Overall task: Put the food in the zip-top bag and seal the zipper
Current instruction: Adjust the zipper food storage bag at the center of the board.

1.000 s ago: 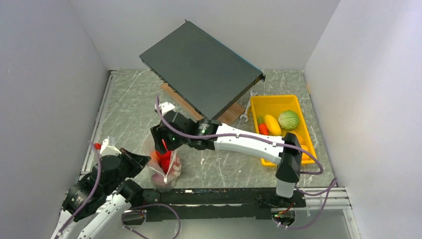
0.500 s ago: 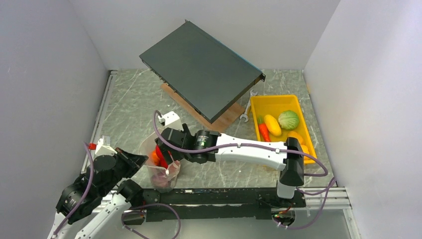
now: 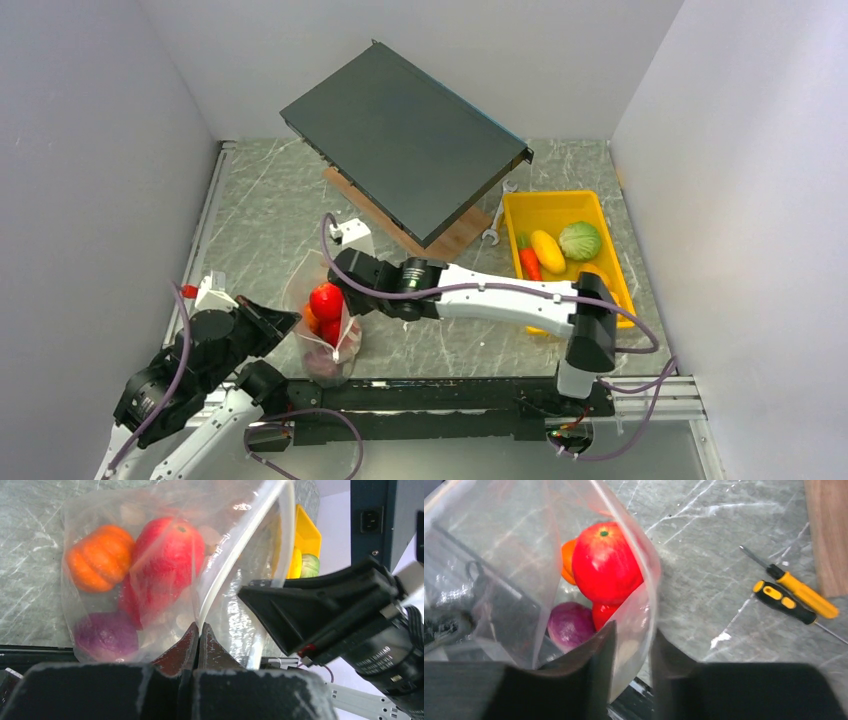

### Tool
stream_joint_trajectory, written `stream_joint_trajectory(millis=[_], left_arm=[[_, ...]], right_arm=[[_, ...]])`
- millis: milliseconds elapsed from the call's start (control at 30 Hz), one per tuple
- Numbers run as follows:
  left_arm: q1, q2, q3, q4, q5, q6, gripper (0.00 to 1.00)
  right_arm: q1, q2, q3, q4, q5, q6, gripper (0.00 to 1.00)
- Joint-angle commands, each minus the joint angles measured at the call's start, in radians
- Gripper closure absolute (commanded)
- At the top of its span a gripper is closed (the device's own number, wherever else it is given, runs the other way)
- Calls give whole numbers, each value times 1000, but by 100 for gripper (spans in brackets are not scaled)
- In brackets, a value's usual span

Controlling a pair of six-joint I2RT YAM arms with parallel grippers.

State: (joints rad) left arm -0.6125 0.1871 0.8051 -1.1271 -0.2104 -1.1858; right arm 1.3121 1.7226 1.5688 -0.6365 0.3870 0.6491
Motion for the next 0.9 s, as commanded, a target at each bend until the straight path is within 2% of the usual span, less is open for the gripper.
stream_joint_trajectory(millis=[0, 33, 67, 200, 267, 333, 500, 567, 633, 733, 867], left_arm=[[-3, 55, 39, 96, 33, 69, 100], [-3, 83, 70, 122, 41, 105, 100], [-3, 122, 114, 135, 50, 142, 100], [-4, 323, 342, 57, 67, 247, 100], [-3, 369, 367, 30, 75, 255, 100], [-4, 350, 302, 40, 76, 234, 100], [-4, 128, -15, 101, 53, 95, 100], [-3, 53, -125, 117, 38, 50, 100], [-4, 19, -134, 112, 18, 23, 100], [-3, 59, -10, 99, -9, 68, 100], [-4, 192, 231, 10, -29, 144, 100]], right_arm=[[-5, 81, 173, 51, -53, -52, 86], [-3, 103, 244, 15, -45, -71, 97], [-2, 123, 312, -16, -35, -90, 100], [-2, 171, 522, -103, -57, -160, 100], [-3, 164, 513, -86, -88, -157, 100], [-5, 128, 411, -24, -115, -140, 100], [-26, 92, 169, 105, -179, -79, 100], [-32, 103, 129, 137, -186, -85, 100], [-41, 141, 190, 88, -179, -99, 100], [-38, 169, 334, -34, -121, -138, 100], [-34, 105, 368, -11, -142, -147, 100]])
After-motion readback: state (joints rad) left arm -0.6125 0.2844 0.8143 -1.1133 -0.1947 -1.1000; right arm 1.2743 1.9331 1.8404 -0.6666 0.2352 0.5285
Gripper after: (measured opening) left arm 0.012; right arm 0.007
